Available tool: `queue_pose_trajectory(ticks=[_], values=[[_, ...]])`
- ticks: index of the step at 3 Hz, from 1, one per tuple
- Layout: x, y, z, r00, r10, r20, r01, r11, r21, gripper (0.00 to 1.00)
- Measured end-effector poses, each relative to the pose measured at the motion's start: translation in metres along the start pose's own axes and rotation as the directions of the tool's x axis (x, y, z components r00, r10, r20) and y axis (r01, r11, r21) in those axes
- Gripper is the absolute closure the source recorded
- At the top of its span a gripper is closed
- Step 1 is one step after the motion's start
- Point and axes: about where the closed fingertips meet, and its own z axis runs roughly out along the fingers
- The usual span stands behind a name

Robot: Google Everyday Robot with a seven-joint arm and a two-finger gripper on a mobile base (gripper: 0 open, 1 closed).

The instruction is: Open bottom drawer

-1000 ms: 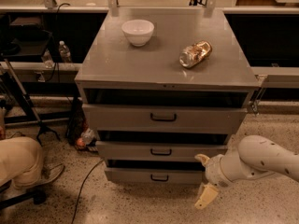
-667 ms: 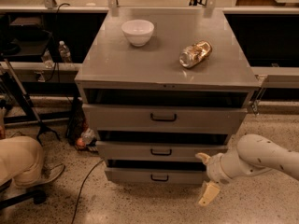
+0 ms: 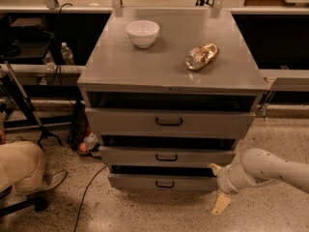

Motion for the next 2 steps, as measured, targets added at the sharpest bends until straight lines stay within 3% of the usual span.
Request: queue_pose_trajectory(ticks=[1,2], values=[[0.0454,0.0006,0.0396,0.999,0.022,-0.050,-0.023,0.9995,-0.021,0.00],[0.0454,0.0007,0.0397,0.999,0.022,-0.050,-0.023,0.9995,-0.021,0.00]])
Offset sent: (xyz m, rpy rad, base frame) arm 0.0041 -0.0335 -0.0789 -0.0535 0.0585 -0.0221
